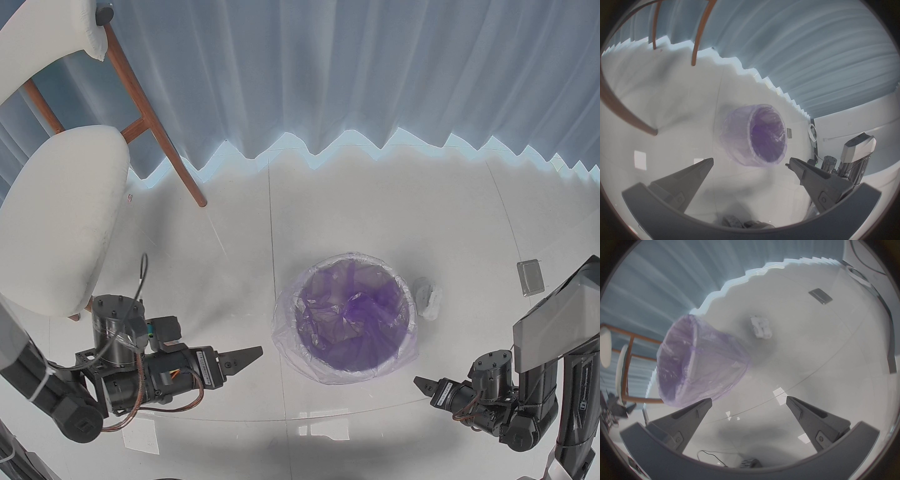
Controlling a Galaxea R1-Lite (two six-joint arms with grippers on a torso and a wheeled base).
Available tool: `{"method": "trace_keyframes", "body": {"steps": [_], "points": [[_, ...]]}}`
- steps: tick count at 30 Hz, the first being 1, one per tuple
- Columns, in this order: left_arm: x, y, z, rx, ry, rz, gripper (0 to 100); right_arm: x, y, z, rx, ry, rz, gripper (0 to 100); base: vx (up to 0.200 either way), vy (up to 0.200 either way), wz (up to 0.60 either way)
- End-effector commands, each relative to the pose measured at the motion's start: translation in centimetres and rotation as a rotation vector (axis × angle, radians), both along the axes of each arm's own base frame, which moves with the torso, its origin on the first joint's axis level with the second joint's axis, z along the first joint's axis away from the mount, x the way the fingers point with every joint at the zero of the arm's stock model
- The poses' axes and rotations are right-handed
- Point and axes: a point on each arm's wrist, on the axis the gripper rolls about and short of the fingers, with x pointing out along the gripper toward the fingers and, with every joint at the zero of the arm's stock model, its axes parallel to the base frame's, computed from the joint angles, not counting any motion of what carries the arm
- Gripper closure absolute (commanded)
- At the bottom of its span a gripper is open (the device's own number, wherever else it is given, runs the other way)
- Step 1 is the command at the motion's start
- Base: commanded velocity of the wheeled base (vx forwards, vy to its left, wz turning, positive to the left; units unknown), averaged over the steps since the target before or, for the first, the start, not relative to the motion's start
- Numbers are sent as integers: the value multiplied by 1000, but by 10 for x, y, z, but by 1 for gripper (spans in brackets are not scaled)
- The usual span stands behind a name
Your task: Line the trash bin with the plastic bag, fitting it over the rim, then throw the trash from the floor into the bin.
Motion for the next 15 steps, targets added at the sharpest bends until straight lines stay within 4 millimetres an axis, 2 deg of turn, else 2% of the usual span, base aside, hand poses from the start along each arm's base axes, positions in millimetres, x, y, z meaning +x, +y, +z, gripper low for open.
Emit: {"method": "trace_keyframes", "body": {"steps": [1, 2, 5, 10, 15], "points": [[23, -19, -45, 55, 4, -67, 0, 26, -4, -18, -56, -30, 97, 0, 0, 0, 0], [28, -22, -58, 70, -39, -127, 0, 29, -5, -18, -80, -46, 175, 0, 0, 0, 0], [35, -27, -76, 96, -112, -187, 0, 35, -7, -17, -86, -78, 273, 0, 0, 0, 0], [45, -32, -114, 108, -109, -191, 0, 56, -10, -30, -116, -118, 311, 0, 0, 0, 0], [59, -28, -121, 98, -117, -156, 0, 73, -8, -34, -101, -165, 291, 0, 0, 0, 0]]}}
